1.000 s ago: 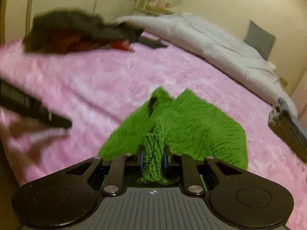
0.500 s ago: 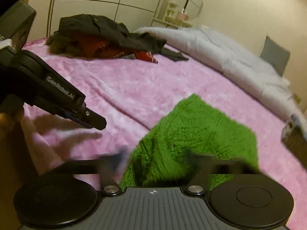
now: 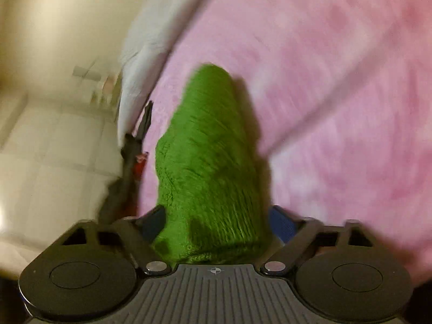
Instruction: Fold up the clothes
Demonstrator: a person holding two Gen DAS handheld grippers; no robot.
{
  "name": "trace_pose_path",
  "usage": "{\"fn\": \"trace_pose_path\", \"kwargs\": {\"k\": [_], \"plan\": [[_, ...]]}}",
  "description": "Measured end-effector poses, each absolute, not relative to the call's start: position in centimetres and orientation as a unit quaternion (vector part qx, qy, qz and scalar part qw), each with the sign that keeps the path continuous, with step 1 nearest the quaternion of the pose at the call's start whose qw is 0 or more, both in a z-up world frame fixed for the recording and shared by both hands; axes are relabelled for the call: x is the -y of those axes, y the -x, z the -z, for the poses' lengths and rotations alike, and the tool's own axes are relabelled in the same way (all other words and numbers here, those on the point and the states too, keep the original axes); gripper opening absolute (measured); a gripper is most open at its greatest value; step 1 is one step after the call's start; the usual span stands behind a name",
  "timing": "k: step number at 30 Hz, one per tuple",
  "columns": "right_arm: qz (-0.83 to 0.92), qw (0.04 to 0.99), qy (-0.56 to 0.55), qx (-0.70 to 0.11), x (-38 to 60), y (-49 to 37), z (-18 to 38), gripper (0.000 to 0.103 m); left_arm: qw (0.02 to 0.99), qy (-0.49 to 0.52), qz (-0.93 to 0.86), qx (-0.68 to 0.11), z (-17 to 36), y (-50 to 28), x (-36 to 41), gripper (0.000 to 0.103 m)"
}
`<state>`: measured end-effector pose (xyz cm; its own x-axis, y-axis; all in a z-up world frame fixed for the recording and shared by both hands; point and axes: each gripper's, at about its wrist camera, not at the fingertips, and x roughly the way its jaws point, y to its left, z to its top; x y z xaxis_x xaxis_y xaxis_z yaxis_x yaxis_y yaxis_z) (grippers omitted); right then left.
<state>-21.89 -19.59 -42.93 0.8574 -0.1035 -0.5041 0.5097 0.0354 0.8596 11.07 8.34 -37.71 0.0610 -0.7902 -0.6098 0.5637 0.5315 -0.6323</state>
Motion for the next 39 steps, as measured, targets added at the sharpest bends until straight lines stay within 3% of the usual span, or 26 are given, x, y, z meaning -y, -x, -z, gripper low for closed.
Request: {"fn": "trace_pose_path", "kwargs": {"k": [2, 3, 4, 5, 8, 15, 19, 23, 27, 31, 35, 39], "plan": [[0.209, 0.692, -0.674, -0.152, 20.0, 21.1, 43.5, 0.067, 0.719, 0.115, 0.47, -0.499, 37.5, -10.8, -8.3, 0.022], [0.207, 0.695, -0.671, -0.156, 20.1, 20.5, 43.5, 0.058, 0.72, 0.115, 0.469, -0.499, 37.3, -10.7, -8.3, 0.022], [0.206, 0.698, -0.666, -0.165, 20.3, 20.0, 43.4, 0.04, 0.72, 0.114, 0.468, -0.5, 37.3, -10.5, -8.2, 0.022], [0.205, 0.704, -0.656, -0.179, 20.5, 19.6, 43.2, 0.032, 0.721, 0.113, 0.466, -0.501, 37.2, -10.4, -8.1, 0.022], [0.188, 0.743, -0.6, -0.23, 22.2, 19.2, 41.3, 0.026, 0.723, 0.109, 0.465, -0.499, 36.8, -10.0, -7.7, 0.022], [0.188, 0.826, -0.396, -0.355, 33.5, 22.8, 34.4, 0.025, 0.712, 0.092, 0.485, -0.5, 36.3, -8.3, -5.4, 0.022], [0.216, 0.814, -0.359, -0.401, 39.6, 25.9, 34.3, 0.029, 0.693, 0.083, 0.501, -0.511, 37.0, -7.4, -2.4, 0.022], [0.29, 0.791, -0.428, -0.328, 39.5, 29.5, 35.4, 0.074, 0.676, 0.093, 0.516, -0.517, 37.4, -7.6, 1.1, 0.03], [0.336, 0.753, -0.538, -0.175, 34.8, 35.1, 37.0, 0.076, 0.665, 0.106, 0.528, -0.517, 37.3, -8.5, 4.4, 0.04], [0.341, 0.693, -0.629, -0.086, 28.8, 38.2, 39.6, 0.076, 0.645, 0.142, 0.525, -0.537, 38.2, -9.4, 7.3, 0.049], [0.349, 0.661, -0.663, -0.047, 26.1, 38.2, 41.2, 0.076, 0.63, 0.173, 0.514, -0.556, 39.8, -10.0, 9.4, 0.054], [0.359, 0.682, -0.633, -0.072, 26.2, 36.7, 40.4, 0.074, 0.621, 0.147, 0.523, -0.565, 41.5, -8.7, 10.8, 0.046]]}}
